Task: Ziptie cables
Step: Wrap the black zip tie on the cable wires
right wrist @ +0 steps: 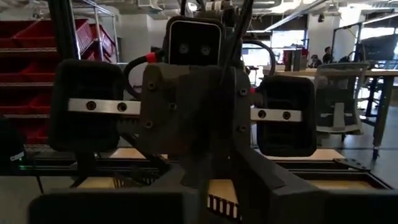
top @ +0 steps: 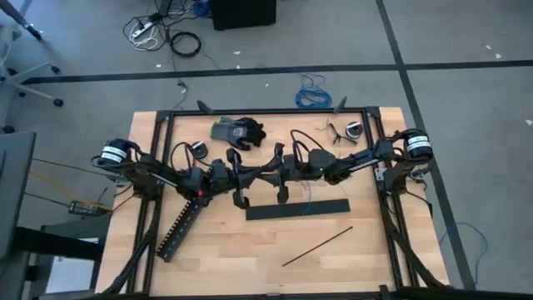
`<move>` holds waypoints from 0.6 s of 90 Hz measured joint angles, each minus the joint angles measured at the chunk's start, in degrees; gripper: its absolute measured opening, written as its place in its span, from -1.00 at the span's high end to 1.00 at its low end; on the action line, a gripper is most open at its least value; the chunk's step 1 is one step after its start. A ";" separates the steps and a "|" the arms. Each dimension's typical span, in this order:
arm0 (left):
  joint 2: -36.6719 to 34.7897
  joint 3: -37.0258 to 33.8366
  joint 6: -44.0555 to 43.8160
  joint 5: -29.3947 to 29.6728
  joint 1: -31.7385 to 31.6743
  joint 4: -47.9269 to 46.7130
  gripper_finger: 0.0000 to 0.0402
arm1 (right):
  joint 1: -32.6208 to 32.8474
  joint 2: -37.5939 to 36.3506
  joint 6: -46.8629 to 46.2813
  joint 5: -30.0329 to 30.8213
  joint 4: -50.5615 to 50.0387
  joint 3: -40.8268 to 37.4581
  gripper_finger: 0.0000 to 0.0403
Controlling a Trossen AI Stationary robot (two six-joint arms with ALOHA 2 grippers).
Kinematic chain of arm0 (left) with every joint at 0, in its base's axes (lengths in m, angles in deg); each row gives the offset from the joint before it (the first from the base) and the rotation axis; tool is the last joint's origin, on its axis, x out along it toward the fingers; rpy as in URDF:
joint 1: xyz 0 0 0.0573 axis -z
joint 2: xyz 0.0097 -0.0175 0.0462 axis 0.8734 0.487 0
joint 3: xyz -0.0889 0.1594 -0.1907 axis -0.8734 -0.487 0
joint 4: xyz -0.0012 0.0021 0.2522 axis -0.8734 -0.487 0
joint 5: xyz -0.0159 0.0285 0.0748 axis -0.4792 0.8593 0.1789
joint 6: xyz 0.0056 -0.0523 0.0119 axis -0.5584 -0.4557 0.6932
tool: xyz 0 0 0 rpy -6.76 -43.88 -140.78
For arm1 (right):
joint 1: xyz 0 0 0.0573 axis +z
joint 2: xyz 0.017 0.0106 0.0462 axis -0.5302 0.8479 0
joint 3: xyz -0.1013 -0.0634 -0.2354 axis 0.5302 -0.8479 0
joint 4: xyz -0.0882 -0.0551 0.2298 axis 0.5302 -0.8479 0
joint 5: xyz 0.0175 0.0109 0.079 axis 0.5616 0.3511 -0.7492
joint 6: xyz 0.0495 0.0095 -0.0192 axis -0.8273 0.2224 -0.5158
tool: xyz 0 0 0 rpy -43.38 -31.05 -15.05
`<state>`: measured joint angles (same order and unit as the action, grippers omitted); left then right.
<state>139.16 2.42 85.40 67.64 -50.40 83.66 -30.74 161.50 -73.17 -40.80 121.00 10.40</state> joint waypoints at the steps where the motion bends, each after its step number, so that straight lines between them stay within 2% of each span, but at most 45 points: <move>1: 0.00 0.00 -0.01 -0.01 0.00 -0.01 1.00 | 0.00 0.00 0.20 -0.12 0.00 0.00 0.94; 16: 0.00 -0.02 -0.02 -0.09 0.02 -0.58 1.00 | 0.02 -0.05 -0.04 -1.09 -1.06 0.00 0.99; 36: 0.03 -0.09 0.00 0.01 0.00 -4.63 0.99 | 0.04 -0.28 -2.24 -1.29 -7.52 0.02 1.00; 54: -0.27 -0.07 1.13 -0.04 0.00 -9.40 0.85 | 0.07 -0.65 -3.52 -1.38 -14.36 0.00 1.00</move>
<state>138.89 2.35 86.53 67.60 -50.40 74.26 -30.67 160.85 -76.68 -42.18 106.65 10.40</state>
